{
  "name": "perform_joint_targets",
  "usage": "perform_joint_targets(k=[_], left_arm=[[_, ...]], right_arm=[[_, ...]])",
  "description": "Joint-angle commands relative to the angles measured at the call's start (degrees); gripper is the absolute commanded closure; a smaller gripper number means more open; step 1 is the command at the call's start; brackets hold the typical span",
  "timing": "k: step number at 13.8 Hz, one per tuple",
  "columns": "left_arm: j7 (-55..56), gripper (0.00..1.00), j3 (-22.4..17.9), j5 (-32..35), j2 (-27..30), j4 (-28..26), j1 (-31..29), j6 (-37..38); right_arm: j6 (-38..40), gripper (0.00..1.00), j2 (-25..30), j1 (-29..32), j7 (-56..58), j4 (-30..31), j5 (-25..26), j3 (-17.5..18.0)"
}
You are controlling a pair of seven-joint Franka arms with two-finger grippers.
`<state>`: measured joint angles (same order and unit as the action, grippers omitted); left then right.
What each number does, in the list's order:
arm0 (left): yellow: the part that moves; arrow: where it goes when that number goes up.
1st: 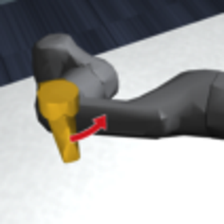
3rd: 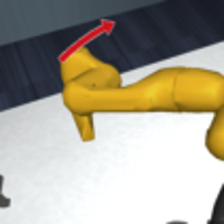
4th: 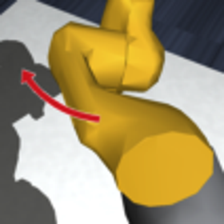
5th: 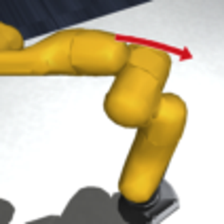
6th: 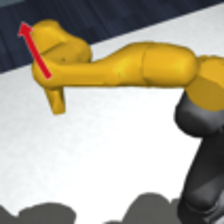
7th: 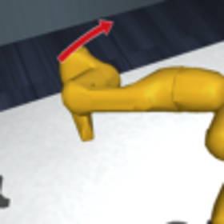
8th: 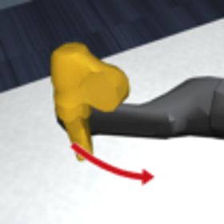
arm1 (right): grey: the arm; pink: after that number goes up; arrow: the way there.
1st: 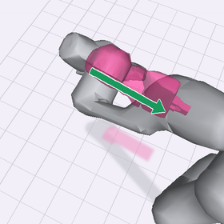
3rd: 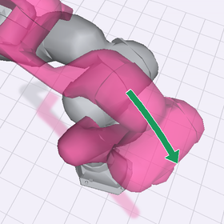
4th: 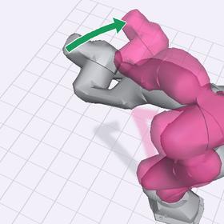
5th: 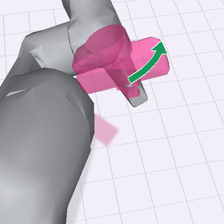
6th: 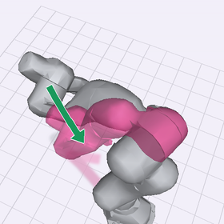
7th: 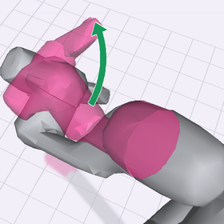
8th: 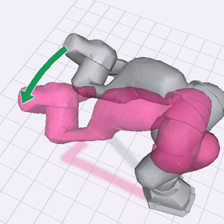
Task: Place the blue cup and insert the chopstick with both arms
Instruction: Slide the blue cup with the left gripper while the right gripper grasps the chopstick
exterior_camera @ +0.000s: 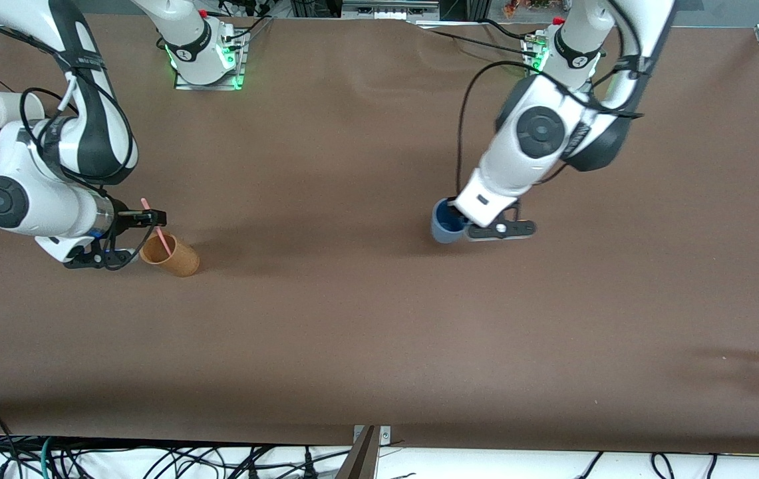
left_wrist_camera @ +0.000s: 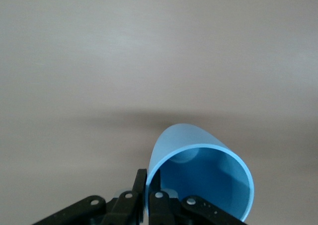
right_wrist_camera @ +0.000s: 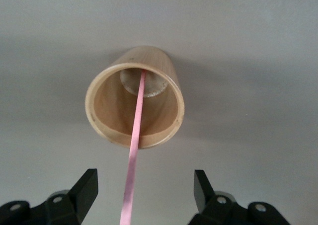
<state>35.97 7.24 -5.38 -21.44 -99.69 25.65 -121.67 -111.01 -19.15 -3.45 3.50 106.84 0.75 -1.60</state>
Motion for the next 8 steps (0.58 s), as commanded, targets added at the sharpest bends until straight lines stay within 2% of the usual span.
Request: perform_joint_targets(k=[1, 4, 5, 7, 8], left_arm=[[5.58, 1.0, -1.09, -0.6, -10.35, 13.61, 5.97, 3.19], [14.27, 1.0, -1.35, -0.51, -19.58, 24.43, 10.2, 4.25], [16.74, 1.0, -1.96, -0.51, -22.31, 27.5, 11.6, 4.16], [20.09, 1.0, -3.72, -0.6, -25.75, 31.56, 14.07, 4.16], [21.67, 1.0, -3.9, -0.6, -26.81, 32.36, 14.51, 3.9]], right_arm=[[-0.88, 0.33, 1.22, -0.24, 0.98, 1.35, 0.57, 0.1], [-0.97, 0.53, 0.61, -0.33, 0.8, 1.61, 0.31, 0.1], [-0.97, 0.57, 0.52, -0.42, 0.8, 1.35, 0.31, 0.1], [-0.97, 0.66, 0.61, -1.29, 0.8, 1.26, 0.13, 0.1], [-0.97, 0.76, 0.52, -1.38, 0.8, 1.17, 0.13, 0.1]])
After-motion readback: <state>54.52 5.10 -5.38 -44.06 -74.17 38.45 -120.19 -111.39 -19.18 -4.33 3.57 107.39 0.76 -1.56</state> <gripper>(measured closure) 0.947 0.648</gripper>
